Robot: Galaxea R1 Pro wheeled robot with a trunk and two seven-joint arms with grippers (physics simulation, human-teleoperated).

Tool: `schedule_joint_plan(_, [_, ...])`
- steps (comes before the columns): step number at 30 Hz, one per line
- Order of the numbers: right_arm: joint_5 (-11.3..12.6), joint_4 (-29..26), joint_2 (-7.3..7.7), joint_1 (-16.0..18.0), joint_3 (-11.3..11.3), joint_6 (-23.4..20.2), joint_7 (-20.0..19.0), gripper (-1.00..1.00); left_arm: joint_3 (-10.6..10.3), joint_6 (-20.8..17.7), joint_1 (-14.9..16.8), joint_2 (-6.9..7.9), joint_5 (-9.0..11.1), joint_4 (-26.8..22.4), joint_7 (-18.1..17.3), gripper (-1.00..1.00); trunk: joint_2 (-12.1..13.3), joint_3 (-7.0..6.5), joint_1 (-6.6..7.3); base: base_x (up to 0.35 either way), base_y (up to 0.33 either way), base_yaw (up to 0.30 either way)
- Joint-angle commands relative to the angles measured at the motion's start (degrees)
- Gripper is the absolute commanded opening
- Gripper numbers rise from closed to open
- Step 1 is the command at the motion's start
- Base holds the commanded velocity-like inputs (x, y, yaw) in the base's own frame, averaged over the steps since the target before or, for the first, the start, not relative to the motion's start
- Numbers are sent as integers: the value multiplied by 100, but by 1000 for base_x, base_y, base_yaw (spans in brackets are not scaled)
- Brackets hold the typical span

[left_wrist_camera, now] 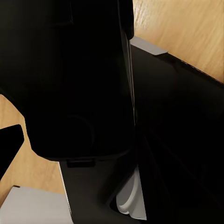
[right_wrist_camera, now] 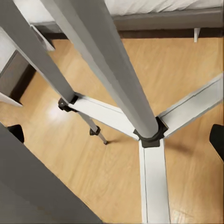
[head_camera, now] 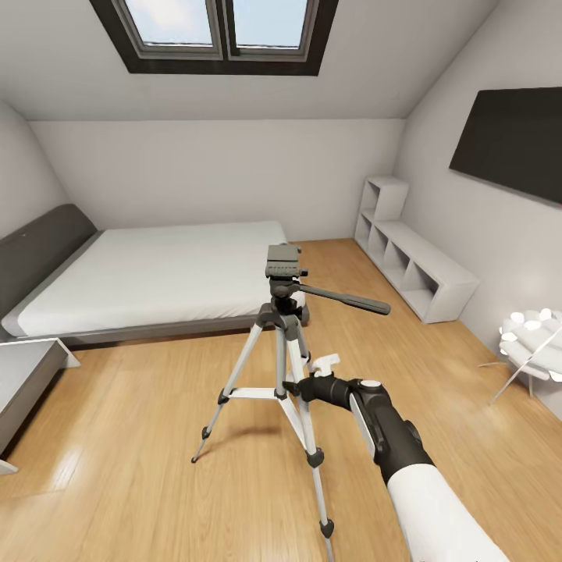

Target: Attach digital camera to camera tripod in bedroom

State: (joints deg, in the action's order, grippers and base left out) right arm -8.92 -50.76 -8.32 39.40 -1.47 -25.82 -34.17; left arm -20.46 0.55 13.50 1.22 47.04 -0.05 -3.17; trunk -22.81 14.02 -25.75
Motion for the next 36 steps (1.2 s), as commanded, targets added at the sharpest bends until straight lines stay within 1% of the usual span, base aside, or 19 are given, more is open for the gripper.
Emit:
schedule_joint_plan(1, [-19,-5,-4,21,-27,-14,-37,100,-46,7,4,1,42,5,-26,-100,-11,11,-3,0,0,0])
schedule_joint_plan(4, [149,44,-3,33,-78,75,-32,100,-46,7,4,1,42,5,-25,-100,-11,11,-3,0,0,0])
schedule_joint_plan(5, [233,68,-3,37,-98,177,-31,100,-46,7,4,1,42,5,-25,-100,-11,11,-3,0,0,0])
schedule_joint_plan(7, [306,124,-3,39,-114,347,-27,100,-46,7,4,1,42,5,-26,-100,-11,11,-3,0,0,0])
schedule_joint_plan(9, [343,210,-3,40,-120,468,-23,100,-46,7,4,1,42,5,-26,-100,-11,11,-3,0,0,0])
schedule_joint_plan(14, [371,439,3,41,-124,575,-21,100,-46,7,4,1,42,5,-26,-100,-11,11,-3,0,0,0])
schedule_joint_plan(15, [362,530,5,41,-125,593,-20,-100,-46,7,4,1,42,5,-26,-100,-11,11,-3,0,0,0])
schedule_joint_plan(29, [296,594,16,42,-94,610,-27,-100,-41,7,4,6,49,2,-26,-100,-11,11,-3,0,0,0])
schedule_joint_plan(36, [334,614,96,41,-100,660,-28,-100,-44,9,4,20,35,-15,-26,-100,-11,11,-3,0,0,0])
